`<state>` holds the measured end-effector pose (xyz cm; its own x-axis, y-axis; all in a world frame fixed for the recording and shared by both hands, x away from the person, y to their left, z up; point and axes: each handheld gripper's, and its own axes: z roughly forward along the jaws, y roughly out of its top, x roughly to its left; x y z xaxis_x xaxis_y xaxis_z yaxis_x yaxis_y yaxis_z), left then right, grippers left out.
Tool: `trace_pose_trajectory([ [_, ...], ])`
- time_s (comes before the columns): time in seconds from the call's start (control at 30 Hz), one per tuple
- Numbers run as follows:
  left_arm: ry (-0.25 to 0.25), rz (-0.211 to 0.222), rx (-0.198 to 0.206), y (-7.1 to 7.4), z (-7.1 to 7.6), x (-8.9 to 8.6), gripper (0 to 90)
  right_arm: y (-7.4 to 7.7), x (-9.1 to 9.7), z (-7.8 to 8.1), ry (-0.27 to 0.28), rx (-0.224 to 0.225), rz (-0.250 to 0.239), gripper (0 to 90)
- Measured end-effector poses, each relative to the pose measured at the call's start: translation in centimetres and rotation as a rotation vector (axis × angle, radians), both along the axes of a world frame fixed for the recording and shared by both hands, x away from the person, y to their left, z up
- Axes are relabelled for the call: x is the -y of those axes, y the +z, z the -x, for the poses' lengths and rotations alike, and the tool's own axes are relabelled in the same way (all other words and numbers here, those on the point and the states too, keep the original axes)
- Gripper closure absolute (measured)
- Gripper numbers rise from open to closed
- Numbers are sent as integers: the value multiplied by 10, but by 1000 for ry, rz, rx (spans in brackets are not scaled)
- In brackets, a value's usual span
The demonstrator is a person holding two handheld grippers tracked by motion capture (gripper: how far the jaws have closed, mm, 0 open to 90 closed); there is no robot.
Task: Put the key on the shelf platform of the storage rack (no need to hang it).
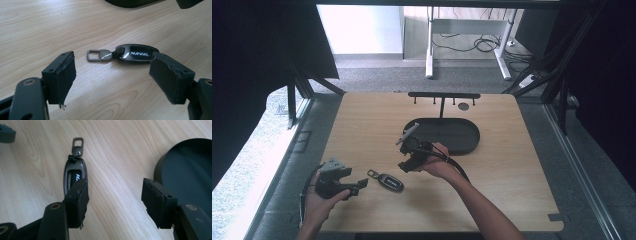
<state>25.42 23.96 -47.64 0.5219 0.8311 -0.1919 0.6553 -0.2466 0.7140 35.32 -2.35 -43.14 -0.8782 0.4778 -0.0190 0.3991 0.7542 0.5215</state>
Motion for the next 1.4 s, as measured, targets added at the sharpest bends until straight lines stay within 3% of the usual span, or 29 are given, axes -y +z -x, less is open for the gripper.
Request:
trace_pose_trajectory([
  [0.2,0,-1,3,1,0,-1,214,-1,-9,0,-3,-16,2,382],
  [0.6,3,7,9,3,1,-3,214,-1,-30,3,40,-22,35,384],
  [1.03,6,16,14,5,1,-8,215,-22,-59,9,102,-67,107,378],
  [1.13,10,11,11,4,1,-8,215,-26,-63,9,111,-91,106,372],
  [1.4,18,1,12,4,1,-9,215,-38,-74,12,125,-102,133,348],
])
